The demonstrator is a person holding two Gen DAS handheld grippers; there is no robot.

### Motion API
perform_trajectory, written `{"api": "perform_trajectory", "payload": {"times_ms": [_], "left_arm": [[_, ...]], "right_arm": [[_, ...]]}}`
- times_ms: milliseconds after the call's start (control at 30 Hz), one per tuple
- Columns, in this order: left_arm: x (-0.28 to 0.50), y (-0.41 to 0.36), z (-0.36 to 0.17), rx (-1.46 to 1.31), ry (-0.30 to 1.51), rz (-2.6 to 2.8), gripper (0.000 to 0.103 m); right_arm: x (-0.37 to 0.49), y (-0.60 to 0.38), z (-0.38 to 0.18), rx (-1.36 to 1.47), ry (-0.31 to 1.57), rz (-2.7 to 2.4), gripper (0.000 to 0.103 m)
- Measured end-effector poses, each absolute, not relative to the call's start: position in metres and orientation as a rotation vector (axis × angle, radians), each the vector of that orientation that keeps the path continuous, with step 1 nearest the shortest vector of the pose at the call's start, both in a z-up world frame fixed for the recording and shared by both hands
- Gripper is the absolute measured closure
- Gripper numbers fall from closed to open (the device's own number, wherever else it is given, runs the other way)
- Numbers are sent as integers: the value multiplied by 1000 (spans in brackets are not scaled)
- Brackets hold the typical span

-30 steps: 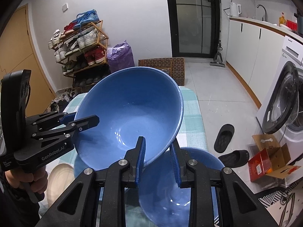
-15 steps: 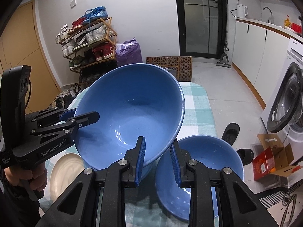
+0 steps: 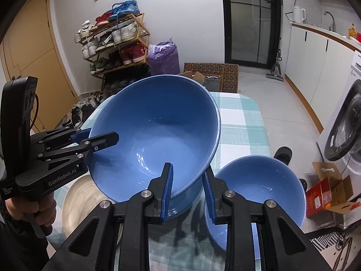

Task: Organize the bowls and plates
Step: 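Lift the blue bowl with both grippers and carry it over another blue bowl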

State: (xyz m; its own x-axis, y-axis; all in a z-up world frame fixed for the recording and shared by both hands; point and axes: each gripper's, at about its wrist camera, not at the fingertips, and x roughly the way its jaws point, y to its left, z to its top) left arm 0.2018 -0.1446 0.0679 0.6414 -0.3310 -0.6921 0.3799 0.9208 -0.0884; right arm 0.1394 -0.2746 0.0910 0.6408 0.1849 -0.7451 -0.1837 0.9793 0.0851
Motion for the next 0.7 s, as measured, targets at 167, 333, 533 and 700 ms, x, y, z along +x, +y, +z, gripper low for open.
{"api": "perform_trajectory", "payload": {"times_ms": [167,333,533,700], "left_arm": [[199,-139,61,70,785,-396,80],[196,-135,54,66,797,-395,80],[194,-135,43,75,815,-395,80],[195,-136,36,85,832,-394,80]], "right_arm": [[139,-265,84,0,865,219,76],[140,-259,78,-7,878,225,76],[138,-255,69,-18,894,223,76],[139,-253,62,-18,909,220,76]]}}
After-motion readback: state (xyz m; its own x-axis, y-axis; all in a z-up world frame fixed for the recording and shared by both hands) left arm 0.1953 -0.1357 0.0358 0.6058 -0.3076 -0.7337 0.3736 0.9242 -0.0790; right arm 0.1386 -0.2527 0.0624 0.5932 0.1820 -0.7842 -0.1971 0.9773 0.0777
